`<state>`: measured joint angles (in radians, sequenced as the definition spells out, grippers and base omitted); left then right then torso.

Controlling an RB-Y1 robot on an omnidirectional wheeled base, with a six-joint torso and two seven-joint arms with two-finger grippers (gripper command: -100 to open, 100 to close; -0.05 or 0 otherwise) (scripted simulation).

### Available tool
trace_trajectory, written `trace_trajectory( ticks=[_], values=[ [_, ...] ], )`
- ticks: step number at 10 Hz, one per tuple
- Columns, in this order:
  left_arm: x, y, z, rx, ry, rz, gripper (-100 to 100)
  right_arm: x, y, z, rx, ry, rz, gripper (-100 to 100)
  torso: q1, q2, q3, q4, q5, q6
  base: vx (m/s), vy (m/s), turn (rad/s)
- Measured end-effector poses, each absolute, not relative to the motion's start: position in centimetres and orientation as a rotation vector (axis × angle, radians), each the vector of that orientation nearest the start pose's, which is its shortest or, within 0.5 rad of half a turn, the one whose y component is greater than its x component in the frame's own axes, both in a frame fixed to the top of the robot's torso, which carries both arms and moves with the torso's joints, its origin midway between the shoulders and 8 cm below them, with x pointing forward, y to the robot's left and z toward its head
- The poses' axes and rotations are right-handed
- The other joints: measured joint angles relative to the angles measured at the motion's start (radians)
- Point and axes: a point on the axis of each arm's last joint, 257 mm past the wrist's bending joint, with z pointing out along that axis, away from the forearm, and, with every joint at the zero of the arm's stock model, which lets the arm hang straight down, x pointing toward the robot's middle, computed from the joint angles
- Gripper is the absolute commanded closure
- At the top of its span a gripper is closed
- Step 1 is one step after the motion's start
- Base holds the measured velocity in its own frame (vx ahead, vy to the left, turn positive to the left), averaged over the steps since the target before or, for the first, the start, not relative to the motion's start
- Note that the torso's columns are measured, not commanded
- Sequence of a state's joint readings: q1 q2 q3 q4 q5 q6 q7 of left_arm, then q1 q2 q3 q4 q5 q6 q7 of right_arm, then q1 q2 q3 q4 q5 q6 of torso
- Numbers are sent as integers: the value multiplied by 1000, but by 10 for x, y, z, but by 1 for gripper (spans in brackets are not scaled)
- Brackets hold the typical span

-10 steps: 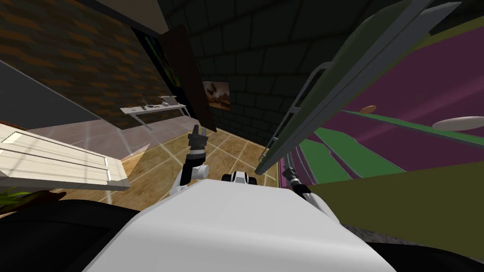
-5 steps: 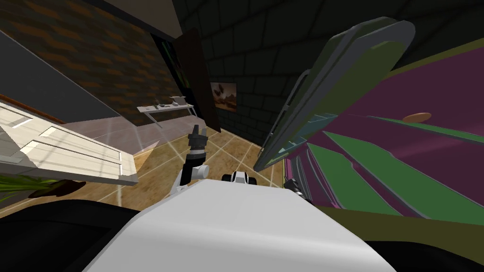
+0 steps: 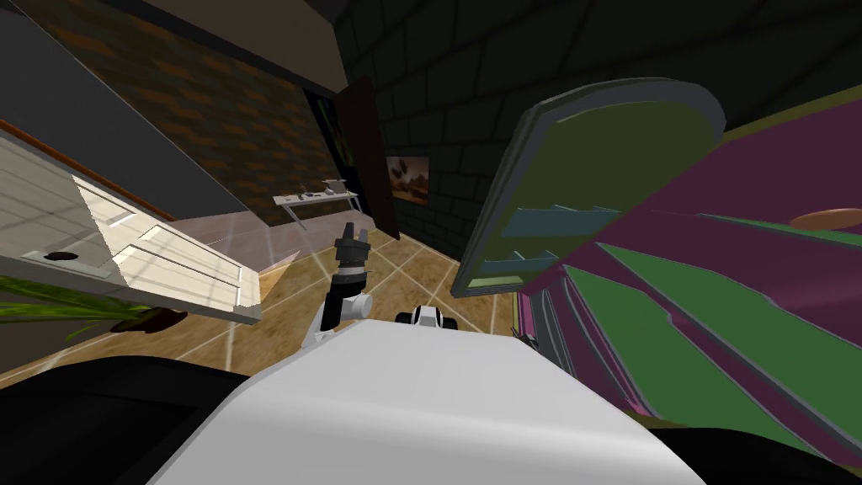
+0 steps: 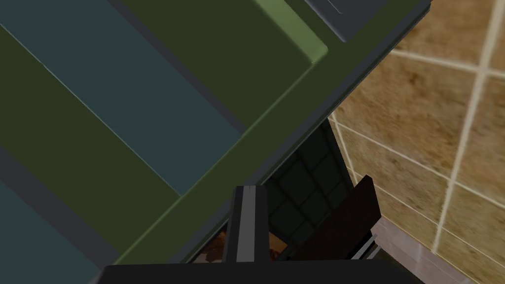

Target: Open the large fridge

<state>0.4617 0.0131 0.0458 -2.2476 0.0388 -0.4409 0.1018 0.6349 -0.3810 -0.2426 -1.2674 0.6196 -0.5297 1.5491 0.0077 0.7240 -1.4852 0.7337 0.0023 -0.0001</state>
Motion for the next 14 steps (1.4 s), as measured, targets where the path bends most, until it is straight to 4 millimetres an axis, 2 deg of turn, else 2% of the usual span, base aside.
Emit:
trace_trajectory(
  ticks=[1,2,4,5,8,9,13,14],
  values=[
    [359,298,12,-754,602,-1375,0,187,-477,-455,-847,1971,-645,100,-3,10,6,2,0,1,88,58,-19],
    [360,298,12,-754,601,-1375,0,175,-473,-460,-819,1981,-627,100,-10,21,13,6,-2,1,0,6,-17],
    [360,298,12,-754,602,-1375,0,170,-475,-456,-754,1971,-602,100,-12,23,15,7,-4,0,-35,-15,2],
    [360,298,12,-754,602,-1375,0,170,-475,-453,-730,1963,-599,-100,-10,18,12,5,-3,0,-7,29,31],
    [360,298,12,-754,601,-1375,0,160,-500,-438,-723,1969,-611,-100,-4,10,7,3,-1,0,24,73,15],
    [360,298,12,-754,601,-1375,0,158,-501,-434,-721,1968,-609,-100,-8,13,8,4,-2,0,20,57,28],
    [360,298,12,-754,601,-1375,0,147,-527,-406,-718,1970,-614,-100,-8,15,10,4,-2,0,18,53,17],
    [360,298,12,-754,602,-1375,0,147,-527,-405,-715,1971,-613,0,-9,15,10,5,-3,0,1,6,-1]
  ],
)
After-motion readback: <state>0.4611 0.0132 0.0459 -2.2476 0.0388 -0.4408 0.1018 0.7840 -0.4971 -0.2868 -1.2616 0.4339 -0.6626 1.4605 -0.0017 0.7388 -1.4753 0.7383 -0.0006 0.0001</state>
